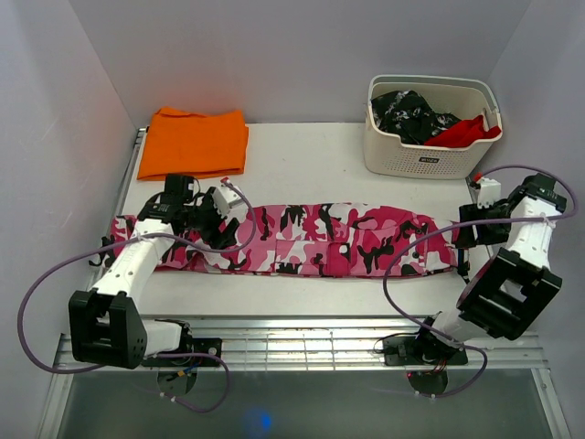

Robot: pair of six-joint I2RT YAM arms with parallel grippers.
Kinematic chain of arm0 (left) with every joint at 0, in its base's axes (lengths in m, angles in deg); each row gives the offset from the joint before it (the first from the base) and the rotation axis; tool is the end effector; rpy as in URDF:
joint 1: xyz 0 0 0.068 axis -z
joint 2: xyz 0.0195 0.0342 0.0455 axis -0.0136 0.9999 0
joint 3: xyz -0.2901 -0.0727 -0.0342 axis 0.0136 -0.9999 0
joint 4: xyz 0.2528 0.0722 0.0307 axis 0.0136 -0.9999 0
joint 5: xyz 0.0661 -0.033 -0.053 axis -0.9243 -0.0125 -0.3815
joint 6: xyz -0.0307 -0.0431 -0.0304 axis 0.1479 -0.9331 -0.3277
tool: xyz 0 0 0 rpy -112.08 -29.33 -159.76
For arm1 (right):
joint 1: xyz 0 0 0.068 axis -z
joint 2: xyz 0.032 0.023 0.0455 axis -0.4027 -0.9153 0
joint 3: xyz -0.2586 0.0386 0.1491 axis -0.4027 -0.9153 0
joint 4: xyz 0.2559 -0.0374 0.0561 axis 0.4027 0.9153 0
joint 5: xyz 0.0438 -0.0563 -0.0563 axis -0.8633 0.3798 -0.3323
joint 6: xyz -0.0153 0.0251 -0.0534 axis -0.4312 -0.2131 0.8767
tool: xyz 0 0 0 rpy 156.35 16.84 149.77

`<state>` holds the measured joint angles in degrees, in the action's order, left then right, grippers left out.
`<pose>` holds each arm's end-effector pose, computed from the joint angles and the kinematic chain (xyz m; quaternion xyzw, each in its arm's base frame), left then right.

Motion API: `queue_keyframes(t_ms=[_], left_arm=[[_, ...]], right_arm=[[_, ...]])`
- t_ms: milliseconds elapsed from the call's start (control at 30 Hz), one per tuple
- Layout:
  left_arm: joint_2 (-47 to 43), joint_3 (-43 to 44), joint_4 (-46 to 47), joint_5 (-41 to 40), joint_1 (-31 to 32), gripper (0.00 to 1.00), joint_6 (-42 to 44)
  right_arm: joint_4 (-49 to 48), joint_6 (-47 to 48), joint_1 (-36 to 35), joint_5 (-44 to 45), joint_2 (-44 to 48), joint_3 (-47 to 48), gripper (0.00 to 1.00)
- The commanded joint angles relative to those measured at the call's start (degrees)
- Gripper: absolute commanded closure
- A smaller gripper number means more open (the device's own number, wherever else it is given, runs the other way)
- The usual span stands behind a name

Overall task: Fold and stack the trousers
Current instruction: Fold the trousers

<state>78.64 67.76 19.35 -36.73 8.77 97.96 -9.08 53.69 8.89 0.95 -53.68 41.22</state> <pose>0.2361 -0.0579 0.2778 0.4650 0.8035 -0.1806 0.3249 0.2432 -0.1366 0.2940 -0.1467 0.9633 0.0487 0.2192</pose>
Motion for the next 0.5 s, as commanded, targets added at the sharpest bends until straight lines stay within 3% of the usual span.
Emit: queue_keyframes(t_ms=[0,233,467], left_arm=[[0.9,-0.2,8.1,3.9,0.3,0.1,-10.0],[5.8,-2.0,12.6,2.8,0.4,0.11,-16.0],[7.4,-5.4,14.8,0.5,0.4,0.12,-16.1]], right_arm=[[-3.2,-10.0,1.4,2.7,3.6,-6.0,0.33],[-10.5,-12.0,4.1,2.8,-0.1,-11.8,0.31],[-15.7,-12.8,4.7,2.3,-2.8,-15.0,0.3]])
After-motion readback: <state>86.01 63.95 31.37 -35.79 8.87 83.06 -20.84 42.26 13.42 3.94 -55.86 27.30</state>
